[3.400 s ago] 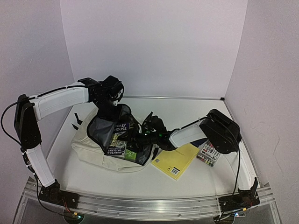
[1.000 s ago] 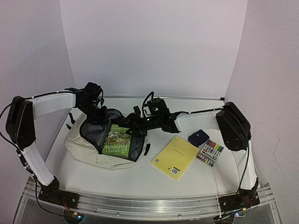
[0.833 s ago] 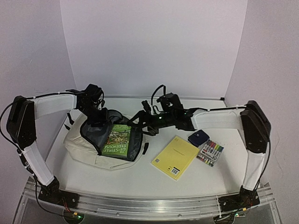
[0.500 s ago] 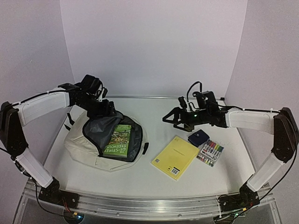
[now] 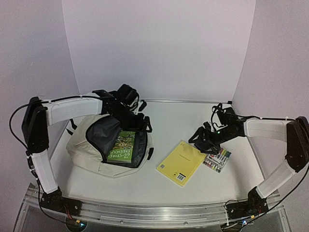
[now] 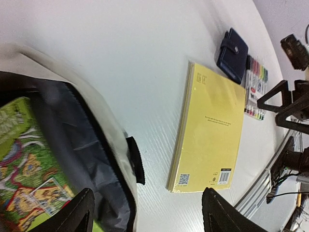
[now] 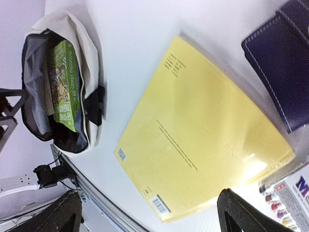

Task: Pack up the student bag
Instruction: Pick up the book from the center of the board.

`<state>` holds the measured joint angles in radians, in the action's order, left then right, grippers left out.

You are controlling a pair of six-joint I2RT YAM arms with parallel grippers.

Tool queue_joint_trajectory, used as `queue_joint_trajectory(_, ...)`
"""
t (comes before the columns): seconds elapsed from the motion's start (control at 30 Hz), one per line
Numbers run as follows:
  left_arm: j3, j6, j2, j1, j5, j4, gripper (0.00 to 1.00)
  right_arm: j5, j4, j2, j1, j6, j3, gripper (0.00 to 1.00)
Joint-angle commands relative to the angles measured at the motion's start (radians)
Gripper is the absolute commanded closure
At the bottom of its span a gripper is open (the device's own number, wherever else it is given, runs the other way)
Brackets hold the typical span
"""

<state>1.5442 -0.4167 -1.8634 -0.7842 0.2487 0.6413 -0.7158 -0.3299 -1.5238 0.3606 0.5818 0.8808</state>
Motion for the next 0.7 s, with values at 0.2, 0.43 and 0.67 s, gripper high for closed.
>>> queue_joint_trajectory(0.2,0.203,-0.031,-0.267,-0.113,0.137,-0.074,0.26,0.019,-0.083,0.074,-0.013,-0.043,-0.136,0.03)
queue_joint_trajectory(0.43,0.267,-0.071,-0.383,-0.129,0.146,-0.072,0.28,-0.023,0.005,0.022,-0.013,-0.012,-0.178,0.08)
queue_joint_trajectory(0.67,0.288,-0.083,-0.433,-0.138,0.12,-0.053,0.3,-0.025,0.019,-0.095,-0.012,-0.035,-0.145,0.17)
